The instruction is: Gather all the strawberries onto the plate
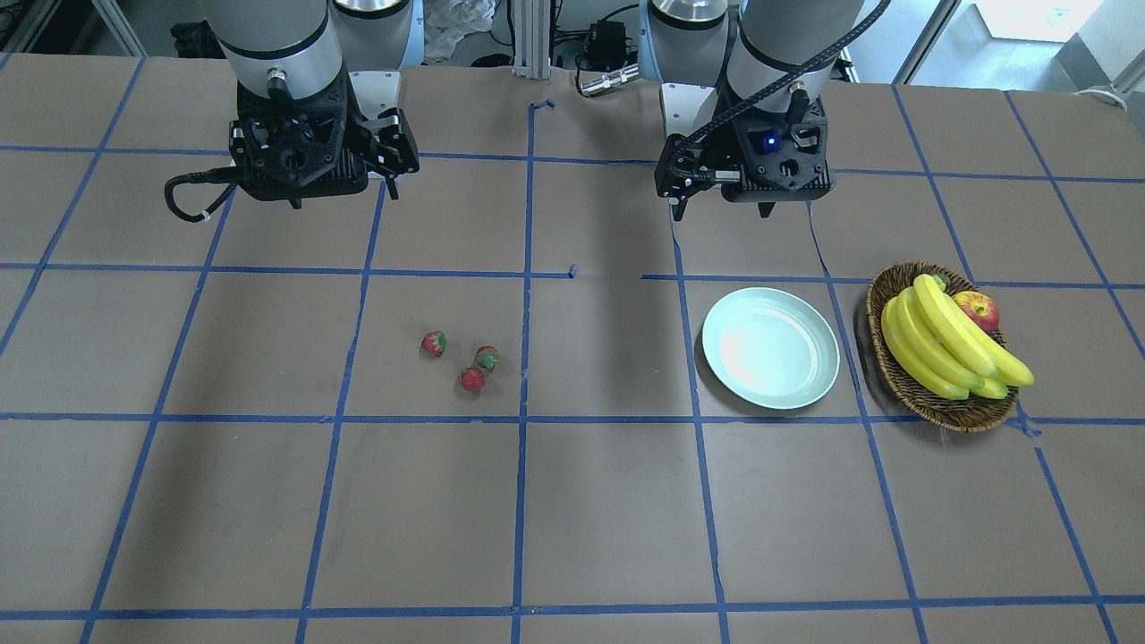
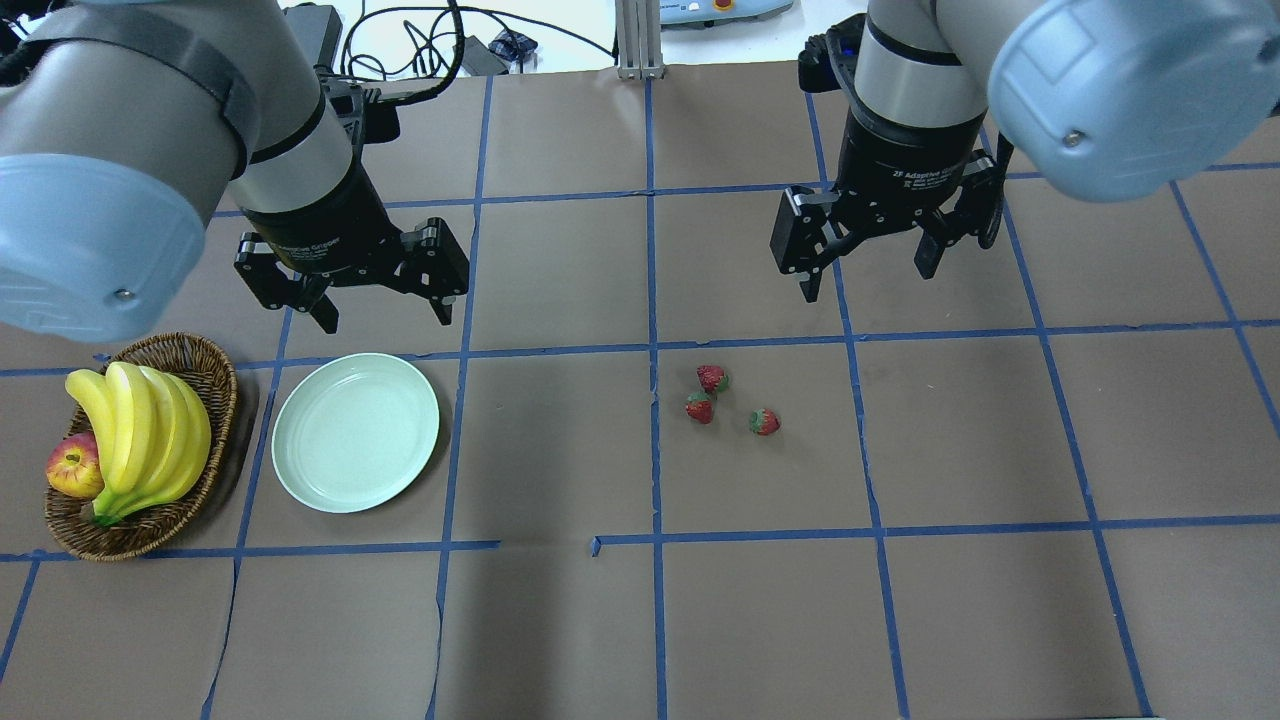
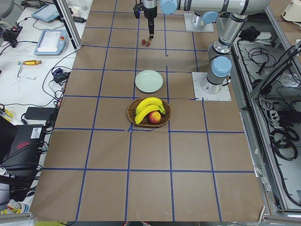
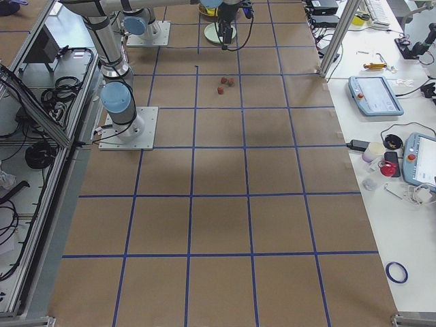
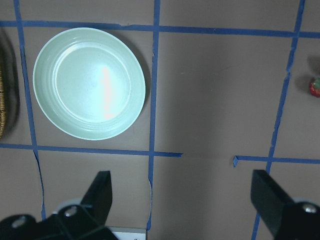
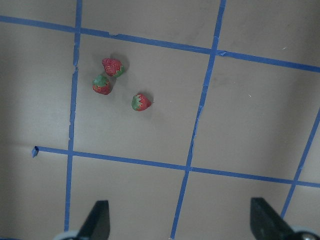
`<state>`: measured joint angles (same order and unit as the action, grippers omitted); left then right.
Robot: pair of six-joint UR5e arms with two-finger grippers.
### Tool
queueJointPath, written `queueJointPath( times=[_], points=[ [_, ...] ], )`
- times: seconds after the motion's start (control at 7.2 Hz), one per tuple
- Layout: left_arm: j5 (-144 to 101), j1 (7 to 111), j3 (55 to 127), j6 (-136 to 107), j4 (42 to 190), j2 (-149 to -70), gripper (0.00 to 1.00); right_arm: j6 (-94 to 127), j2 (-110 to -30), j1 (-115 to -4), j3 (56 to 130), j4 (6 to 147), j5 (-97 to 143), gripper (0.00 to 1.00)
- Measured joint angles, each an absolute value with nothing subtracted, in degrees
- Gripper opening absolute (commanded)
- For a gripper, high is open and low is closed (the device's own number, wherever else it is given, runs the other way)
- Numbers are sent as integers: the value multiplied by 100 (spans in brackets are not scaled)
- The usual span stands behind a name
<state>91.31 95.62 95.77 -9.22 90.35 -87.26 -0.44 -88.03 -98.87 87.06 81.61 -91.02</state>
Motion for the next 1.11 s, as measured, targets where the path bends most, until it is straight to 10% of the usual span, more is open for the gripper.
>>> queueJointPath(
  times=[1.11],
  points=[
    [9135,9597,9599,-958,9035,-8745,100,-22,-8763,-9921,8701,8178,-9228,100]
  ],
)
